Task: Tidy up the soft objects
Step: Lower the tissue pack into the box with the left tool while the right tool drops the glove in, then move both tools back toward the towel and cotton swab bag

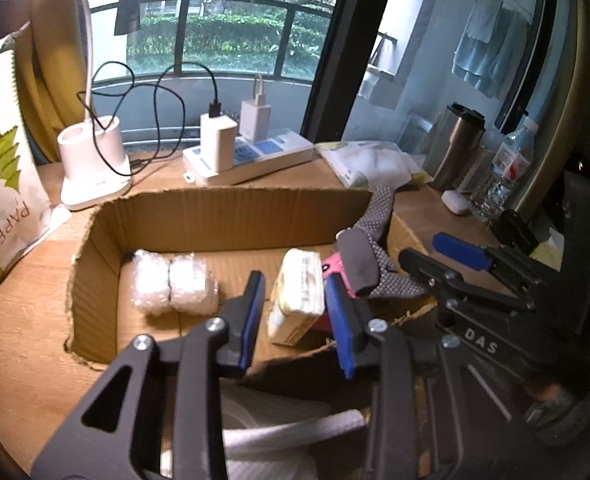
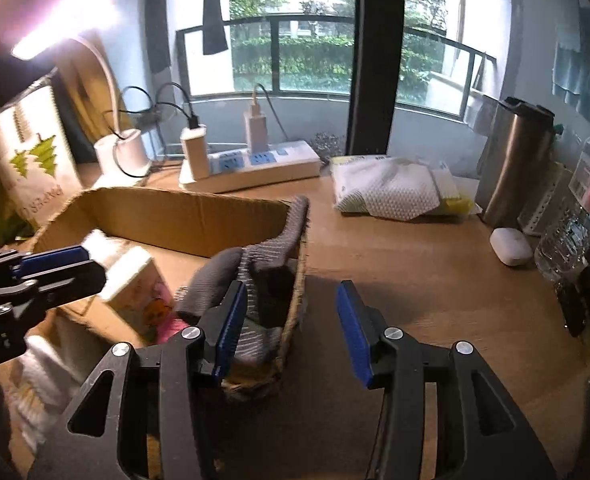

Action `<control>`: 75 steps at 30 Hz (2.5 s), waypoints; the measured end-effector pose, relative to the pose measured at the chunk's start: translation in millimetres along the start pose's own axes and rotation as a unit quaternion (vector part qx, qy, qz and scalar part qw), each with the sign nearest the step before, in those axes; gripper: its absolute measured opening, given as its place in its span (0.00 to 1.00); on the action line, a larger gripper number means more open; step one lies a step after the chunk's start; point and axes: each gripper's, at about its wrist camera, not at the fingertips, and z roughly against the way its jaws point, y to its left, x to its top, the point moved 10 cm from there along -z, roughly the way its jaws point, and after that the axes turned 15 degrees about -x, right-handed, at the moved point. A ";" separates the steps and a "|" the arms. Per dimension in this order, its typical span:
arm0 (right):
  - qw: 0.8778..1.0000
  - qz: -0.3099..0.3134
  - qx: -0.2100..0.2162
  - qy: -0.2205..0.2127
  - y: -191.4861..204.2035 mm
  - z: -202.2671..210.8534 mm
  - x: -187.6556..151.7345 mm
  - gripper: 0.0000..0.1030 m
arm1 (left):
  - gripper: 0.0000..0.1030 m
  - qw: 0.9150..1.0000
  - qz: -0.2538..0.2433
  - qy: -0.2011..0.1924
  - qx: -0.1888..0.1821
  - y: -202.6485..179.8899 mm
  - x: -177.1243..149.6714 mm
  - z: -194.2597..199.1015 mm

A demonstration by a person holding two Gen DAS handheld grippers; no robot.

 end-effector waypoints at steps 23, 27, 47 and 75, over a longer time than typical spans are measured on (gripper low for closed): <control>0.999 0.008 0.023 -0.033 23.1 72.0 -13.4 0.57 | 0.64 0.999 -0.001 -0.046 0.016 -6.4 -20.0 64.0; 0.999 0.010 0.024 -0.034 28.8 81.0 -19.0 0.57 | 0.64 0.999 -0.001 -0.050 0.019 -4.6 -28.2 75.8; 0.999 0.030 0.032 -0.018 59.1 104.6 -63.9 0.58 | 0.64 0.998 0.023 -0.050 0.036 18.8 -86.9 116.0; 0.991 0.073 0.112 0.012 138.9 70.9 -64.5 0.68 | 0.69 0.995 0.084 -0.001 0.052 75.0 -122.8 91.0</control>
